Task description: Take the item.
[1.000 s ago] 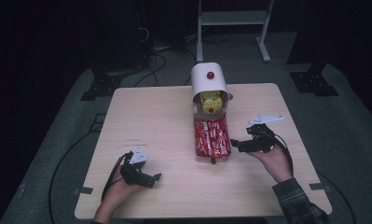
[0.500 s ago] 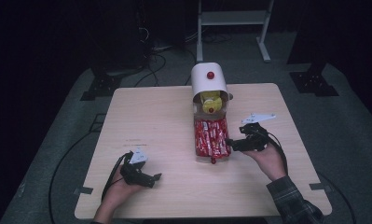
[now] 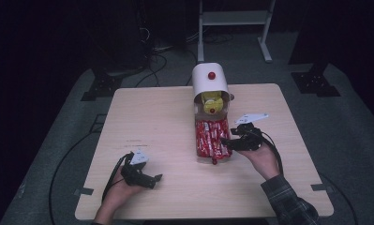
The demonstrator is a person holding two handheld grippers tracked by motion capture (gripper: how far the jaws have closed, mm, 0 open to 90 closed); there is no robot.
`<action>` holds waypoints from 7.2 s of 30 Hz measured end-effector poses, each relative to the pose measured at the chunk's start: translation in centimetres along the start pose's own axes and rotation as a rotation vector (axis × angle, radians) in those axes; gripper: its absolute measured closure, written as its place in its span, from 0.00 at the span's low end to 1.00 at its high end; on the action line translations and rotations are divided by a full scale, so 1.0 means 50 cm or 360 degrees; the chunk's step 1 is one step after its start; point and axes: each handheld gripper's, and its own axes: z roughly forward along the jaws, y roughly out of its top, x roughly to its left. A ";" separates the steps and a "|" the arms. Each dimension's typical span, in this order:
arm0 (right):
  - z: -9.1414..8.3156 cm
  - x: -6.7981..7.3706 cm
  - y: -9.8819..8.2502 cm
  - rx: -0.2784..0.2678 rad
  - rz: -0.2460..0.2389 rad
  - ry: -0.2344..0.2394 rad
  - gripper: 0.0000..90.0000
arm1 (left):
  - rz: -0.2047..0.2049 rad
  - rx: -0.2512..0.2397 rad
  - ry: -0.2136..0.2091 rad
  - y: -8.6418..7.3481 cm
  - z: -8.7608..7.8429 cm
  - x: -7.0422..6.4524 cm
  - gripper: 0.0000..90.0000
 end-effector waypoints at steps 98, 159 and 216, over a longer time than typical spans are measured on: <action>-0.043 -0.015 -0.011 -0.0040 0.0072 -0.0019 0.97 | -0.0006 -0.0005 0.0000 0.000 0.000 0.000 0.00; -0.069 -0.098 -0.096 0.0030 0.0166 -0.0139 0.97 | 0.0000 0.0001 0.0000 0.000 0.000 0.000 0.00; -0.030 -0.120 -0.138 0.0150 0.0246 -0.0233 0.34 | 0.0000 0.0001 0.0000 0.000 0.000 0.000 0.00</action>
